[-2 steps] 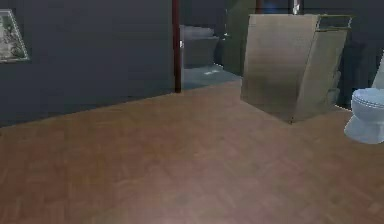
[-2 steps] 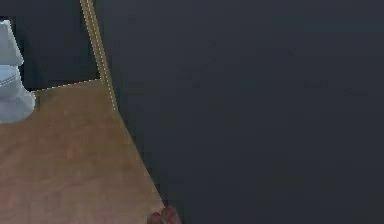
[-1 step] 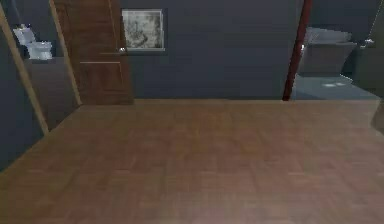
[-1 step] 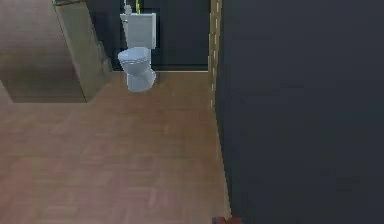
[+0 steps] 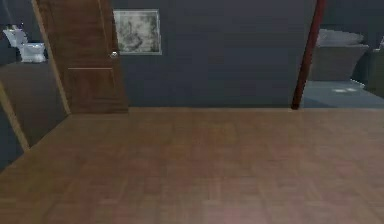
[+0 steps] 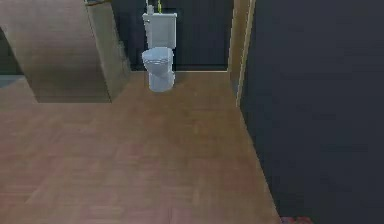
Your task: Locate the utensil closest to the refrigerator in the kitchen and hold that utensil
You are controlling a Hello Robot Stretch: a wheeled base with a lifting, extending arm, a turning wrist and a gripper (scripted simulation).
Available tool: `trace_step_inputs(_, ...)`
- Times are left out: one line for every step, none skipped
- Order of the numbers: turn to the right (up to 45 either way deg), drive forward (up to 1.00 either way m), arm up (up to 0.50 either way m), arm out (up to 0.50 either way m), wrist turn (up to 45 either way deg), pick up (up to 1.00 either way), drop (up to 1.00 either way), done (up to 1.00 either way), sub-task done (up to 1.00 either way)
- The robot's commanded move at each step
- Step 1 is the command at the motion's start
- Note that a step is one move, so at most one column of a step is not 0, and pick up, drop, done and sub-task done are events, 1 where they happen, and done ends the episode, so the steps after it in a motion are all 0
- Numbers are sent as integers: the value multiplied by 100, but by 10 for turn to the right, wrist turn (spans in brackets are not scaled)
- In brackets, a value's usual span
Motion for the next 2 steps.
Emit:
trace_step_inputs(450, 0, 0, 0, 0, 0, 0, 0, 0)
trace_step_inputs(420, 0, 0, 0, 0, 0, 0, 0, 0)
